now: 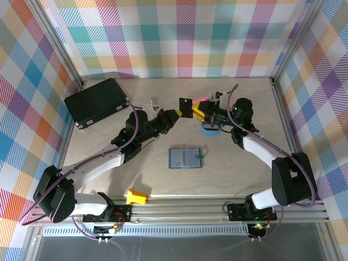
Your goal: Put the credit cards into the card holder
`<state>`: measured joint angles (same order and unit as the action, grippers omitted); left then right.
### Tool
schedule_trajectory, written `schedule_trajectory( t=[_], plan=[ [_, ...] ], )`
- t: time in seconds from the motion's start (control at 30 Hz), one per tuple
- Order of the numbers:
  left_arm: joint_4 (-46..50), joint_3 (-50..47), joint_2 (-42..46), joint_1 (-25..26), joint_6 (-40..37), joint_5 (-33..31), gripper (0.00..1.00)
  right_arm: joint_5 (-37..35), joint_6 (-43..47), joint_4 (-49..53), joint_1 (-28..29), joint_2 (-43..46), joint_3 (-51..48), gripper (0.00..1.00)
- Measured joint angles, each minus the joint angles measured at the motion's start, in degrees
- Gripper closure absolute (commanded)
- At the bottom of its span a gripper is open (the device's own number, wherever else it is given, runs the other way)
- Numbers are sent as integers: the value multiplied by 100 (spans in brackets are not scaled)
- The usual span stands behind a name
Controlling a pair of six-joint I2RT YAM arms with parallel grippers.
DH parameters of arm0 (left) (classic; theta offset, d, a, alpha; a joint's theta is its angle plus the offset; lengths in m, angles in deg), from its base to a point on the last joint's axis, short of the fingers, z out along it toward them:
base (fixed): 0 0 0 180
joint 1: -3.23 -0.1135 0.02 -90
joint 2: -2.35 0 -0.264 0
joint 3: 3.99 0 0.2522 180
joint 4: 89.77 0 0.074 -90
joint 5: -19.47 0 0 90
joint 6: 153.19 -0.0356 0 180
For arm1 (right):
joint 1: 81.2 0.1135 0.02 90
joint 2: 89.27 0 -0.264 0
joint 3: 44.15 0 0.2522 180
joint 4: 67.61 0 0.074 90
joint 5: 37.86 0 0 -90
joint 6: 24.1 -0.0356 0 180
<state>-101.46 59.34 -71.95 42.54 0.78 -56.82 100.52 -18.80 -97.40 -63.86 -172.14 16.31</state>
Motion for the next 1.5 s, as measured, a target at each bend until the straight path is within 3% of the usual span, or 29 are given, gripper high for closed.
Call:
schedule_trajectory(
  t=[0.17, 0.27, 0.33, 0.43, 0.6, 0.83, 0.97, 1.03, 1.07, 1.27, 1.5],
  plan=[
    [-35, -4, -66, 0, 133, 72, 99, 72, -267, -509, 26, -273, -11, 88],
    [-28, -33, -70, 0, 164, 74, 57, 101, -354, -761, 26, -356, -20, 98],
    [-24, -50, -70, 0, 175, 72, 36, 111, -363, -831, 26, -361, -26, 100],
    [140, -103, -11, -44, 109, 31, 26, 116, -271, -817, 26, -356, -70, 100],
    [911, -424, 518, -391, -164, 101, 23, 57, 407, -219, 24, -85, -452, 100],
    [1200, -1810, 1314, -966, -385, 428, 22, -452, 2096, 1593, 44, 1196, -1408, 100],
    [1187, -2216, 1165, -984, -483, 656, 17, -798, 2730, 2081, 225, 1534, -1803, 100],
    [1067, -2271, 975, -984, -498, 769, 3, -964, 2898, 2140, 396, 1519, -1976, 100],
    [964, -2297, 874, -984, -509, 824, 1, -1058, 2977, 2144, 505, 1519, -2076, 100],
    [573, -2479, 542, -984, -551, 984, 1, -1635, 3259, 2190, 1056, 1521, -2374, 100],
    [293, -2481, 188, -984, -551, 1119, 0, -1998, 3383, 2247, 1099, 1587, -2444, 100]
  ],
)
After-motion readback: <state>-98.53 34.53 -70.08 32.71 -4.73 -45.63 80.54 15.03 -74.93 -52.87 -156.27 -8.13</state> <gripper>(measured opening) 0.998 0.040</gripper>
